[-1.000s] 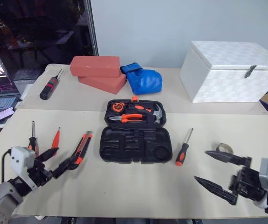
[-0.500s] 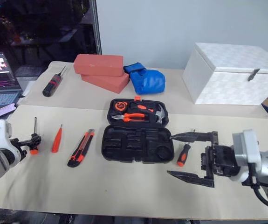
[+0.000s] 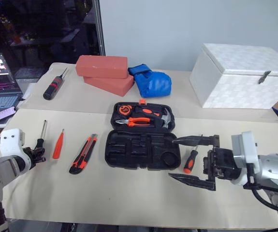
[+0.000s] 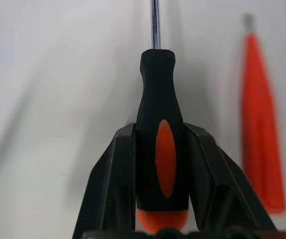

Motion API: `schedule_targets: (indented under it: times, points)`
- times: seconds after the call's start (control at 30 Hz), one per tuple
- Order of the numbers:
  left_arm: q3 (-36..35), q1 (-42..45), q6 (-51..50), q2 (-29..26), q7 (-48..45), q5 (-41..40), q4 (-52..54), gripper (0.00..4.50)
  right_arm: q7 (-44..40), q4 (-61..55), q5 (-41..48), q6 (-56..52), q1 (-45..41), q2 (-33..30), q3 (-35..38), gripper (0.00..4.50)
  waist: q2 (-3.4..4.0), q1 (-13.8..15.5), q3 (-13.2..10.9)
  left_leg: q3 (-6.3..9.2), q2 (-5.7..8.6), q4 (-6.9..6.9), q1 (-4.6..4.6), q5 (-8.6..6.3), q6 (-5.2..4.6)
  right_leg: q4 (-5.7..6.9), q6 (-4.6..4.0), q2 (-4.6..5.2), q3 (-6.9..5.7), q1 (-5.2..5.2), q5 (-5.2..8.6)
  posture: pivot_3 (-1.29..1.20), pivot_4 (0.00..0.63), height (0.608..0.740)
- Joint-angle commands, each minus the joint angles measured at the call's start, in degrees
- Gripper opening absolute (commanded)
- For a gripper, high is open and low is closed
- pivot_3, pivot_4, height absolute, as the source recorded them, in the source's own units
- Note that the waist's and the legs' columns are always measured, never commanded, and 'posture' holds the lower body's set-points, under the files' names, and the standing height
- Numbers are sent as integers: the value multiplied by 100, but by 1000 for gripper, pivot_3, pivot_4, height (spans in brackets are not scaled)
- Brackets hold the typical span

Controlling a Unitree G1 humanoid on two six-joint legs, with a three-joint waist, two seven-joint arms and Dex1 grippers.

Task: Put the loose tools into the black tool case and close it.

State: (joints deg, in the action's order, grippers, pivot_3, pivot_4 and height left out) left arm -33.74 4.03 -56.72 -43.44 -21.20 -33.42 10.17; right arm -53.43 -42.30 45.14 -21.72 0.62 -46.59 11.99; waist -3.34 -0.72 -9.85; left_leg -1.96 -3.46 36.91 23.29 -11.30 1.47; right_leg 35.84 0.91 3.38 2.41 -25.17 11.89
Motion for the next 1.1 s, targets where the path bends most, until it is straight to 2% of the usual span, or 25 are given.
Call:
schedule_targets:
  times: [0.03, 0.1, 0.13, 0.2, 0.23, 0.3, 0.37, 0.4, 0.53, 0.63, 0.83, 1.1]
  points:
    - [77, -87, 1057, -1014, -2497, -512, 684, 877, 235, -178, 27, -7, 362, 44, 440, 4500, -17, 36, -1, 0, -2, 1, 4, 1, 2, 2, -3, 0, -3, -3, 1, 0, 150, 740]
    - [562, -126, 1487, -1359, -3363, -503, 942, 877, 277, -268, -17, 8, 630, 22, 601, 4500, -15, 111, 0, -6, -8, 2, 8, -2, 13, 0, -8, 4, -9, -6, 4, 0, 150, 740]
    - [1078, 29, 1945, -1522, -3808, -269, 991, 877, 376, -361, -10, -17, 811, 39, 740, 4500, -6, 125, 4, -12, -6, 1, 5, -27, 54, -11, -8, 9, -6, -1, 5, 0, 150, 740]
    - [2261, 634, 2720, -1629, -4452, 357, 834, 877, 592, -559, 29, -93, 1209, 100, 1054, 4500, 39, 190, 21, -28, 5, 2, 4, -28, 56, -21, -2, 25, 4, 9, 7, 0, 150, 740]
    - [2826, 979, 3103, -1591, -4581, 818, 569, 877, 698, -633, -10, -129, 1406, 119, 1181, 4500, 47, 208, 22, -30, 13, 2, 4, -29, 56, -22, 7, 26, 7, 13, 13, 0, 150, 740]
    - [3892, 1951, 3945, -1123, -4811, 1735, -283, 877, 870, -697, -228, -229, 1923, 182, 1388, 4500, 47, 238, 23, -34, 11, 2, 5, -28, 55, -19, 9, 22, 12, 15, 12, 0, 150, 740]
    - [4573, 2800, 4445, -660, -4935, 2311, -1064, 877, 1019, -762, -286, -294, 2271, 263, 1587, 4500, 36, 279, 22, -25, 8, 6, 3, -21, 44, -11, 14, 4, 11, 24, 9, 0, 150, 740]
    - [4725, 3043, 4599, -531, -4990, 2454, -1343, 877, 1082, -787, -286, -306, 2334, 280, 1636, 4500, 31, 280, 21, -23, 3, 12, 6, 5, 2, -8, 12, -5, 13, 17, 4, 0, 150, 740]
    - [5366, 4138, 4979, 143, -5293, 2991, -2476, 877, 1176, -961, -406, -251, 2687, 343, 1940, 4500, 26, 138, 19, -14, 5, 40, 34, 10, -9, -4, 25, -10, 20, 13, -4, 0, 150, 740]
    - [5701, 4747, 5200, 604, -5369, 3377, -3262, 877, 1375, -1091, -569, -260, 2732, 395, 1879, 4500, 26, 110, 19, -5, 9, 52, 48, 10, -11, -5, 37, -10, 21, 13, -7, 0, 150, 740]
    - [6047, 5309, 6030, 835, -5510, 4061, -4504, 877, 1550, -1281, -611, -296, 2769, 449, 1833, 4500, 24, 58, 18, 3, 10, 61, 50, 8, -13, 2, 39, -12, 21, 12, -8, 0, 150, 740]
    - [6027, 5539, 6074, 1199, -5251, 4391, -5205, 877, 1683, -1348, -605, -347, 2714, 438, 1762, 4500, 25, 57, 19, 8, 12, 93, 53, 8, -15, 5, 46, -10, 22, 26, -12, 0, 150, 740]
